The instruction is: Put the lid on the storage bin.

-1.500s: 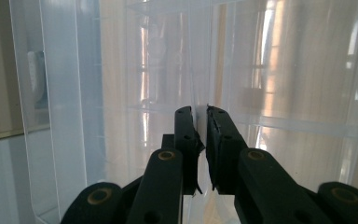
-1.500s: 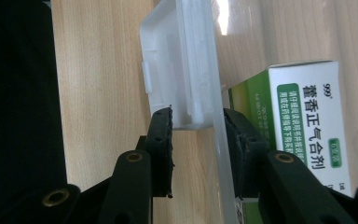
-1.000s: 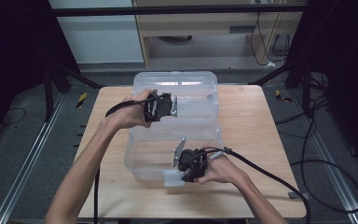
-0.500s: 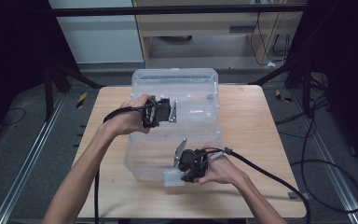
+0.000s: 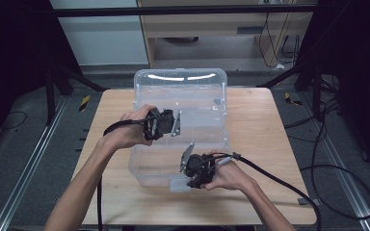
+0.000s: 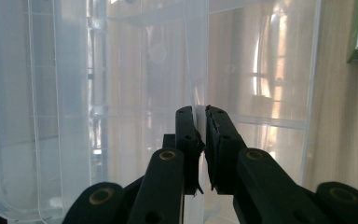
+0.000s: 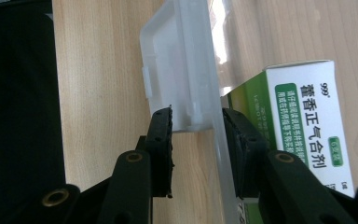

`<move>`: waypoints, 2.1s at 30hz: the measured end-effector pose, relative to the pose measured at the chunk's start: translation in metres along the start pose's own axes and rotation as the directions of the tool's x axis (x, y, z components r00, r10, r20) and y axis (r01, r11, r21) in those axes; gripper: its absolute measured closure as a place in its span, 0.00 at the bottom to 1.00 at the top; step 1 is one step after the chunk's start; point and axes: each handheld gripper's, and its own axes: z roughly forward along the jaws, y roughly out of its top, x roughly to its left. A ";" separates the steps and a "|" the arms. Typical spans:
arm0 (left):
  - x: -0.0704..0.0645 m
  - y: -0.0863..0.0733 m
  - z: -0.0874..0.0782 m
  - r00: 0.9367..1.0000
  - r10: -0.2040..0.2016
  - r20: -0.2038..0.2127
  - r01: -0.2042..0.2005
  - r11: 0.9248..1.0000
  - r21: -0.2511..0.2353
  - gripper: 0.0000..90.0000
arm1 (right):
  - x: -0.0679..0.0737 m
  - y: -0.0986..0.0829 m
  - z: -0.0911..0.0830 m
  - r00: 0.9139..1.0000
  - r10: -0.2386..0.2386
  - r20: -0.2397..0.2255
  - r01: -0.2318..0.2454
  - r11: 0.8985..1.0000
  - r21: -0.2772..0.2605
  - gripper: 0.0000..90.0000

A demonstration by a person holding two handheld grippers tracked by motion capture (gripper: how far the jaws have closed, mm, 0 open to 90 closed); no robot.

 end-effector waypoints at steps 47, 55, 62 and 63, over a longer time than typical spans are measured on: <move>-0.038 -0.004 -0.014 0.999 -0.045 -0.005 0.045 0.998 -0.037 0.92 | 0.003 -0.005 -0.002 1.000 -0.015 0.003 0.015 0.999 -0.047 0.70; -0.042 -0.004 -0.014 0.998 -0.055 0.006 0.055 0.998 -0.037 0.92 | 0.005 -0.005 -0.003 1.000 -0.015 0.018 0.016 0.999 -0.052 0.69; -0.045 -0.004 -0.015 0.998 -0.059 0.014 0.060 0.998 -0.037 0.92 | 0.007 -0.005 -0.003 0.999 -0.017 0.033 0.019 0.999 -0.051 0.68; -0.046 -0.004 -0.015 0.998 -0.061 0.013 0.061 0.997 -0.040 0.92 | 0.007 -0.005 -0.003 0.999 -0.017 0.036 0.019 0.998 -0.052 0.67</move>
